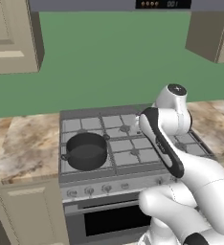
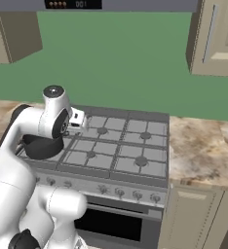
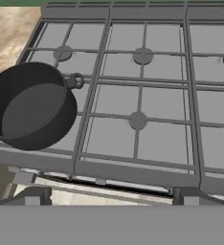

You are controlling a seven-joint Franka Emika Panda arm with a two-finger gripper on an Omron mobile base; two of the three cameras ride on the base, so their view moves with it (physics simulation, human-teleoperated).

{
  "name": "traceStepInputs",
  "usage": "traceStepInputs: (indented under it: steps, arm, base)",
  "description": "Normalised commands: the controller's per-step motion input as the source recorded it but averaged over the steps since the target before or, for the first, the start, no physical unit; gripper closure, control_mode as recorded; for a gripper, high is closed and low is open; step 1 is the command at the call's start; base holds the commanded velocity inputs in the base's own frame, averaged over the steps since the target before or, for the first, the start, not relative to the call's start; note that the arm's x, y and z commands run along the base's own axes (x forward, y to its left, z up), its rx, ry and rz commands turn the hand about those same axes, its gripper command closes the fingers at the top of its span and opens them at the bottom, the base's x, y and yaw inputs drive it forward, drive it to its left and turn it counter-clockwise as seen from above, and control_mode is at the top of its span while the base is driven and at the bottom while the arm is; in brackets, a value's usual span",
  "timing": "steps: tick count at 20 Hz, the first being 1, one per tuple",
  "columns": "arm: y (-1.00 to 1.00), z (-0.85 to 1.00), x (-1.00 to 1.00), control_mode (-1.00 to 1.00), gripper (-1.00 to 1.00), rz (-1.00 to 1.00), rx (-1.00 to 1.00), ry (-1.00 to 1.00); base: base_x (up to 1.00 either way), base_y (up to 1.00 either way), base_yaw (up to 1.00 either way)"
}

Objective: Turn on the burner for the pot on the stove. Wait thirty seconds for the pot to heat up. Then add the bell pepper to the pot.

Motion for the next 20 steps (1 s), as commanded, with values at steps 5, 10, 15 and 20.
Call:
traceStepInputs:
  steps: [5,10,15,20]
  arm:
    - [0.00,0.00,0.00,1.00,-1.00,0.00,0.00,0.00]
    - [0.00,0.00,0.00,1.00,-1.00,0.00,0.00,0.00]
    - [0.00,0.00,0.00,1.00,-1.00,0.00,0.00,0.00]
    - [0.00,0.00,0.00,1.00,-1.00,0.00,0.00,0.00]
  base:
    - [-0.55,0.00,0.09]
    - [-0.35,0.01,0.13]
    - [-0.06,0.00,0.18]
    - [0.01,0.14,0.24]
